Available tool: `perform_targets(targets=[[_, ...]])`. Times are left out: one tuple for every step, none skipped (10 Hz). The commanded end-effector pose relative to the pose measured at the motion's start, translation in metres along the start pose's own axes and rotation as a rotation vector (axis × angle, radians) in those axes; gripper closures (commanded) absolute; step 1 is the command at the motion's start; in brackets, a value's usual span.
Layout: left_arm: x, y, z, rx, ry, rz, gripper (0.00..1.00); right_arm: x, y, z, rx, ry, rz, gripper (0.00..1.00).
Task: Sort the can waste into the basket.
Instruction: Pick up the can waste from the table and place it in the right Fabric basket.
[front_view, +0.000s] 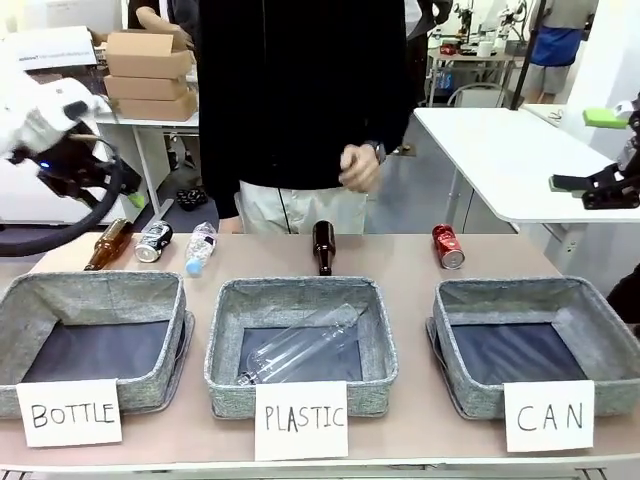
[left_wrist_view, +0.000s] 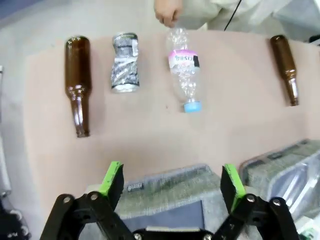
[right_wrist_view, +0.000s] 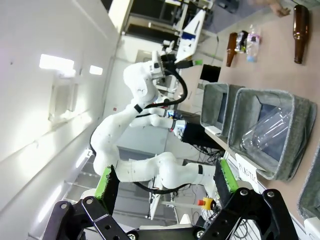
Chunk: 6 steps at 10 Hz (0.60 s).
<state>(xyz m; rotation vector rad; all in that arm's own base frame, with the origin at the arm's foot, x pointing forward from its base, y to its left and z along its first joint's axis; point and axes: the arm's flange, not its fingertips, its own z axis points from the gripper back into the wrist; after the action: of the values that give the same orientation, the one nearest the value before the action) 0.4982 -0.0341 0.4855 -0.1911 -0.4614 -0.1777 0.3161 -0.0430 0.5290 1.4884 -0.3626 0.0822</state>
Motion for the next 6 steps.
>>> perform_targets(targets=[[0.064,0.008,-0.056,-0.015,0.052,-0.076,0.00,0.003,0.001,-0.001,0.026,-0.008,0.027,0.00],[0.081,0.009,-0.076,0.054,0.085,-0.046,0.00,0.003,0.001,-0.001,0.026,-0.008,0.027,0.00],[0.094,0.013,-0.095,0.090,0.133,-0.025,0.00,0.003,0.001,-0.001,0.026,-0.008,0.027,0.00],[0.103,0.017,-0.113,0.131,0.162,-0.004,0.00,0.003,0.001,-0.001,0.026,-0.008,0.027,0.00],[0.109,0.024,-0.133,0.160,0.205,0.024,0.00,0.003,0.001,-0.001,0.026,-0.008,0.027,0.00],[0.110,0.028,-0.149,0.158,0.239,0.028,0.00,0.003,0.001,-0.001,0.026,-0.008,0.027,0.00]])
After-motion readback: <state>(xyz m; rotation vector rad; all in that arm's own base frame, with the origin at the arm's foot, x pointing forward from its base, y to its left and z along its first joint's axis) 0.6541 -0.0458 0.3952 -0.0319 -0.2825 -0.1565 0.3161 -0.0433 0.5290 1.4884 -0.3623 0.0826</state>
